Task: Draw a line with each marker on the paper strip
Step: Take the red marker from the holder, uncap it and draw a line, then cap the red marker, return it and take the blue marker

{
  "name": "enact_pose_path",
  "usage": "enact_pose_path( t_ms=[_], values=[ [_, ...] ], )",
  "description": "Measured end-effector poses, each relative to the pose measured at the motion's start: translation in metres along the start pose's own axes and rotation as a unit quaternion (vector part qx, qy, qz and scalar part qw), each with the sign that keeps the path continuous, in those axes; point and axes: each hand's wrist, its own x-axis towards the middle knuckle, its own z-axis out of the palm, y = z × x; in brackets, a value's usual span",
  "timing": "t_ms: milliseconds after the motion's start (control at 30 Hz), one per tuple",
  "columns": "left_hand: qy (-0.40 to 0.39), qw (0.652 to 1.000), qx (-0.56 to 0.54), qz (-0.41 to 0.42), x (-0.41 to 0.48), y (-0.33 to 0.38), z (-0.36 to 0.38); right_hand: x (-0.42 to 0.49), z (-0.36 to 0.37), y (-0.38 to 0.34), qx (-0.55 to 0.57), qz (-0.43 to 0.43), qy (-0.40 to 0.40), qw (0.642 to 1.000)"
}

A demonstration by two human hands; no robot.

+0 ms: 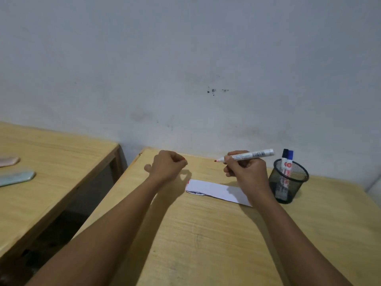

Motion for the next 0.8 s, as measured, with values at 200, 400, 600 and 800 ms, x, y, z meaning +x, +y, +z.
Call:
enact_pose_path(
  t_ms=[200,400,600,800],
  values=[
    [-0.101,0.962,-0.247,0.051,-0.073,0.078,-0.028,-0.031,-0.019,-0.050,0.041,-0.036,0.029,0.998],
    [-0.180,0.943,-0.272,0.067,-0.132,0.125,-0.039,-0.067,-0.048,-0.109,0.062,-0.089,0.047,0.993],
    [-0.205,0.928,-0.291,0.107,-0.171,0.156,-0.036,-0.094,-0.076,-0.142,0.050,-0.121,0.018,0.991],
    [-0.159,0.922,-0.282,0.211,-0.184,0.179,-0.024,-0.103,-0.089,-0.146,0.056,-0.077,0.045,0.994]
  ],
)
